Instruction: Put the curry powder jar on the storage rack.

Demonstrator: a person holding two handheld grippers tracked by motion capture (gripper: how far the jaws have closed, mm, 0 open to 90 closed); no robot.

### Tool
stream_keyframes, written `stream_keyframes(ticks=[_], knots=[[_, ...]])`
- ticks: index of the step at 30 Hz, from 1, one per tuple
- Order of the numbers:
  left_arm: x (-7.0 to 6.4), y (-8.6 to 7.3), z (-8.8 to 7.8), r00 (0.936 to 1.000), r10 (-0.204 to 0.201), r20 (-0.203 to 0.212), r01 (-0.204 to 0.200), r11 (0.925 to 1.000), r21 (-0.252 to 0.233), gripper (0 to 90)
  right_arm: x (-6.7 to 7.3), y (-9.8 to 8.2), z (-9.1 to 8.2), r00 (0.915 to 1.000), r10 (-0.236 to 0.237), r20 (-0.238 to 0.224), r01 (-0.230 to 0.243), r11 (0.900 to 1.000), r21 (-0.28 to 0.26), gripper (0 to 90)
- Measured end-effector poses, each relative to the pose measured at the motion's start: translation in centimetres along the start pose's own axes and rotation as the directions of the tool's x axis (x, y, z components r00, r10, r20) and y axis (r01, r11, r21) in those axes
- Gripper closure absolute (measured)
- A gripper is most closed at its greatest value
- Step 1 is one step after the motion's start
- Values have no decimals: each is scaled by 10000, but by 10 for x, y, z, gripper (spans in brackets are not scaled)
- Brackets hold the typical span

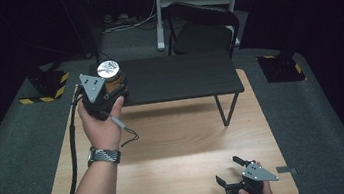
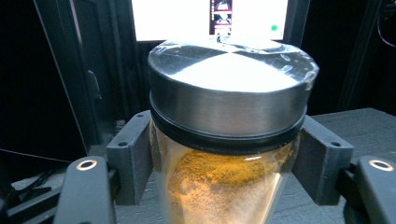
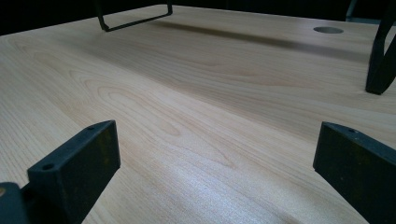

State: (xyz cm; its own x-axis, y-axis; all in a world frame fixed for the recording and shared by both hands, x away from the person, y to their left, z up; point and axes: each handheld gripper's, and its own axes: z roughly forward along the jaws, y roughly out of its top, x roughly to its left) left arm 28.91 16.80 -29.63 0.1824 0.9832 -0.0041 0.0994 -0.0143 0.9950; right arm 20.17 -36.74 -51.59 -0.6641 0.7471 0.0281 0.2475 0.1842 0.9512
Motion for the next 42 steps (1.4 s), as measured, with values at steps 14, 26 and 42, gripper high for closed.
stream_keyframes(ticks=[14,26,42], knots=[[-5,-8,34,9993,-374,15,373,9987,335,308,0,-1,-1,10000,2,-39,-2,10000,-77,1],[-9,-15,44,9995,-273,166,264,9981,553,307,-1,-2,-1,10000,-25,-64,24,9999,-108,1],[-8,-22,46,9989,-372,289,361,9986,376,277,-1,-2,-2,10000,-6,-71,5,9999,-118,0]])
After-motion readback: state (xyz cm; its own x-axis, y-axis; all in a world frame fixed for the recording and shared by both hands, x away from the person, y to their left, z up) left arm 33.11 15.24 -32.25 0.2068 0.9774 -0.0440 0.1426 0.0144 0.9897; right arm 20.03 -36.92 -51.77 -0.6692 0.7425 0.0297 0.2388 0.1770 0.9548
